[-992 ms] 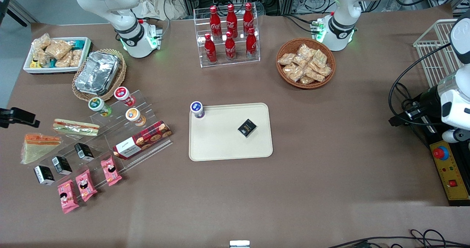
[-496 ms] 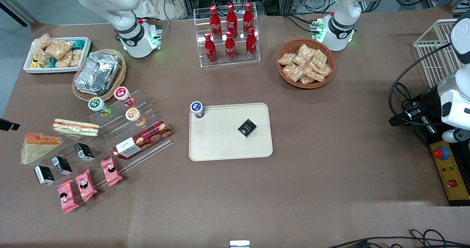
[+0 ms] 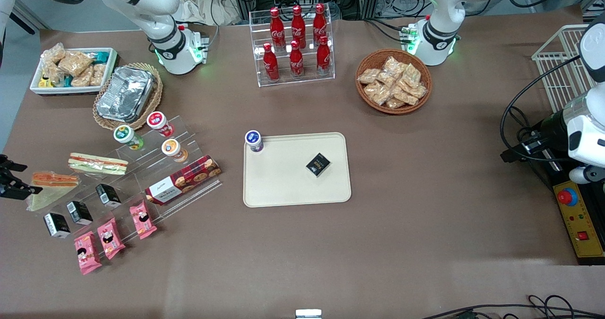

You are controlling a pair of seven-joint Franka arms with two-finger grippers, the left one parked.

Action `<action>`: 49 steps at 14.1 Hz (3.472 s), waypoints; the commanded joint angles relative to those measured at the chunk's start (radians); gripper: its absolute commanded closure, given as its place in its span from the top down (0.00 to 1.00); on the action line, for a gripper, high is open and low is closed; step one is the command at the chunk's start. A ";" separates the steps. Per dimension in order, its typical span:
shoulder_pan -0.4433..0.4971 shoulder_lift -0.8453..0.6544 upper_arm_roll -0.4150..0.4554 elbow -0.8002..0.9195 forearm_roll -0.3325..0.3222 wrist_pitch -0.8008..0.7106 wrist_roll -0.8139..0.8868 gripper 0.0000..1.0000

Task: Place sandwich on tray
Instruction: 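Lower the right gripper and close it on the orange-filled wrapped sandwich, then lift the sandwich and carry it with the right gripper over the cream tray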

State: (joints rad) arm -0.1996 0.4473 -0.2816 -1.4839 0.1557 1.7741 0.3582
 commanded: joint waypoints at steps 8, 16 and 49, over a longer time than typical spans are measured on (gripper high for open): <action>-0.044 0.027 0.007 -0.010 0.120 0.010 0.004 0.25; -0.035 -0.032 0.009 0.066 0.108 -0.056 -0.320 0.02; 0.506 -0.073 0.578 -0.012 -0.323 0.118 -0.743 0.00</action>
State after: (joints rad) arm 0.2720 0.3638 0.3044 -1.4480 -0.1172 1.8189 -0.3661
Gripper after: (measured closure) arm 0.850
